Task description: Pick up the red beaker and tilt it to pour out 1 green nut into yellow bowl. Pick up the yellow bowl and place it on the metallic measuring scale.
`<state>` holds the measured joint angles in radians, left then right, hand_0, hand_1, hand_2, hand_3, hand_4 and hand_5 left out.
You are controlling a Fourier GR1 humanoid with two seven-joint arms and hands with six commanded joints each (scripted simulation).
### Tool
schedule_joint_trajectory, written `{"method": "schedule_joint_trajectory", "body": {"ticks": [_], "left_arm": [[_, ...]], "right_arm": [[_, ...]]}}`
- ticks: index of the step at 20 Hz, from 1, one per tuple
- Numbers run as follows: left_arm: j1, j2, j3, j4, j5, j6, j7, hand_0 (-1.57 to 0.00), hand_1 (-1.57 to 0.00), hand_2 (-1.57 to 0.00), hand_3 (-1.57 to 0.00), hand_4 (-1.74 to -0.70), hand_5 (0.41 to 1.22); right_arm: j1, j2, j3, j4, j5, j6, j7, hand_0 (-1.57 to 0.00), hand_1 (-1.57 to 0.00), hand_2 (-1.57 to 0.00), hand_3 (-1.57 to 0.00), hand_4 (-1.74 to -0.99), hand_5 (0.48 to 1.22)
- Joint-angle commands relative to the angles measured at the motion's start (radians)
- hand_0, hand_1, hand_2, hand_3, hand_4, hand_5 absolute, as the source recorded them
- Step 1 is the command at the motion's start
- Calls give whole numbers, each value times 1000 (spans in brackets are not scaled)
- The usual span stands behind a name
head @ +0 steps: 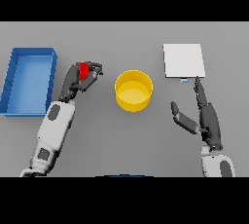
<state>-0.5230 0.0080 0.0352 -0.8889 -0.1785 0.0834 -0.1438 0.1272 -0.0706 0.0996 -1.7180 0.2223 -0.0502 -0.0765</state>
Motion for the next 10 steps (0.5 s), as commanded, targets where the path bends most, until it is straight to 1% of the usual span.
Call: {"method": "schedule_joint_trajectory", "body": {"ticks": [1,2,3,4,5,6,7,9,10], "left_arm": [[9,-2,-2,-13,-1,-4,12,-1333,-1343,-1351,-1265,-1523,1148],[0,6,7,-12,-1,-4,36,-1380,-1388,-1395,-1326,-1505,1162],[3,-3,7,-4,-2,12,12,-1419,-1425,-1430,-1375,-1552,1159],[7,-6,10,-8,13,11,-10,-1449,-1454,-1458,-1414,-1590,1151],[-3,-12,18,-7,27,21,-15,-1473,-1477,-1481,-1446,-1620,1140],[-9,-12,23,-18,40,31,-21,-1493,-1496,-1499,-1471,-1644,1132],[0,-12,27,-42,57,31,-41,-1509,-1511,-1513,-1491,-1664,1128],[8,-12,15,-86,60,51,-35,-1531,-1533,-1534,-1520,-1692,1118],[14,-10,-1,-119,53,57,-17,-1539,-1540,-1542,-1530,-1701,1114]], "right_arm": [[6,2,0,-4,-3,0,-3,1,1,1,1,-1259,646],[15,6,3,-2,1,-3,-15,1,1,1,1,-1257,645],[7,7,3,2,1,-3,-11,1,1,1,1,-1258,644],[8,10,7,-12,1,-3,-5,1,1,1,1,-1257,643],[1,8,-1,-1,-6,-2,-1,1,1,1,1,-1260,643],[20,8,7,-8,-1,1,-30,1,1,1,1,-1262,646],[17,8,10,-10,13,-8,-19,1,1,1,1,-1258,646],[13,1,7,-6,17,-8,-19,1,1,1,1,-1259,647],[13,3,11,-3,25,-12,-21,1,1,1,1,-1259,649]]}}
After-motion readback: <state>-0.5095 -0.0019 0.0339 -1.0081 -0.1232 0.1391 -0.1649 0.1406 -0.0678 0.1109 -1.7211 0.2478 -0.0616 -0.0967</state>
